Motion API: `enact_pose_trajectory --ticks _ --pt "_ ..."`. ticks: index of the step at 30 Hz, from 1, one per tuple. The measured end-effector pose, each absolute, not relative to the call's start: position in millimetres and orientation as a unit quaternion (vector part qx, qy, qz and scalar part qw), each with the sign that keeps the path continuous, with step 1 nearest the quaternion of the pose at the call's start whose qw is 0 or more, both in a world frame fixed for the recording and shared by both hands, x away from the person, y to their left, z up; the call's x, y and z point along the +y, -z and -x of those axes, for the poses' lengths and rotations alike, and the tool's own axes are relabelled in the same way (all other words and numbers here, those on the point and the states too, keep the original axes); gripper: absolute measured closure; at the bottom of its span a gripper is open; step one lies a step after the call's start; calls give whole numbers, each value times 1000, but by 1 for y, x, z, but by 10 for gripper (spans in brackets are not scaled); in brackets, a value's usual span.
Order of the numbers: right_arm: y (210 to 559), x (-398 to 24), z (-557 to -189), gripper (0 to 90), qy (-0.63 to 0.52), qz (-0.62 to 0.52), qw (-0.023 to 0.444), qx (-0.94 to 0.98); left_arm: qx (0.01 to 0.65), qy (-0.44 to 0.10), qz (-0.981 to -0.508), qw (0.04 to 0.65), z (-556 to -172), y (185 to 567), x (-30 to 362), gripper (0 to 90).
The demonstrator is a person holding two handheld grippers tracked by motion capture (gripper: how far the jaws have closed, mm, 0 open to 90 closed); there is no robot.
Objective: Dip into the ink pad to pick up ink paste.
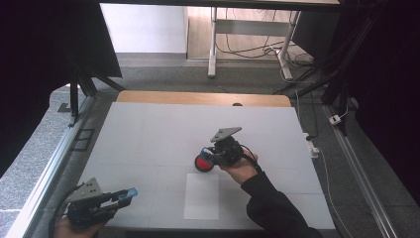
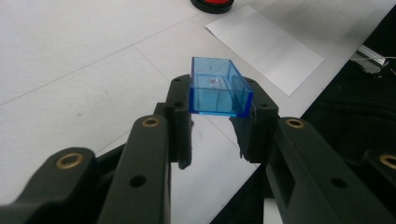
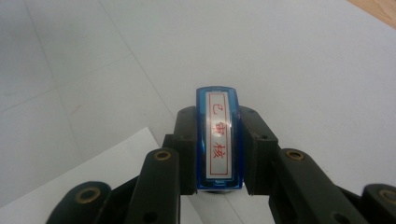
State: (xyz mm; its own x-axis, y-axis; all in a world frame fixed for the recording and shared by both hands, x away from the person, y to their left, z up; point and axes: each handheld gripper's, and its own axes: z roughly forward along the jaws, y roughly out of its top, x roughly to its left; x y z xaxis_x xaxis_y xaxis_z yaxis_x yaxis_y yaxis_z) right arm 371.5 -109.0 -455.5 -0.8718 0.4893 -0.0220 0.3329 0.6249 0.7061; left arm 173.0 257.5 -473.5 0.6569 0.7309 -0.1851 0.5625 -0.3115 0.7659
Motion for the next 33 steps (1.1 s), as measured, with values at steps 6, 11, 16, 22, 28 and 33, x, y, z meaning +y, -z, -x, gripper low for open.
enact_pose_trajectory --ticks 6,11,16,22,28,33 --pt "463 -106 -380 714 -358 -235 106 897 402 -98 -804 427 -173 474 258 684" --pt "468 -104 -384 714 -351 -237 103 900 402 -96 -804 428 -173 474 258 684" --pt "472 -102 -387 714 -349 -236 101 901 402 -96 -804 427 -173 474 258 684" --pt "477 -98 -389 714 -341 -233 102 905 401 -96 -805 427 -173 474 257 684" --pt "479 -98 -391 714 -336 -235 103 906 401 -96 -805 427 -173 474 257 684" --pt "481 -98 -393 714 -334 -237 101 907 401 -95 -805 427 -173 474 257 684"
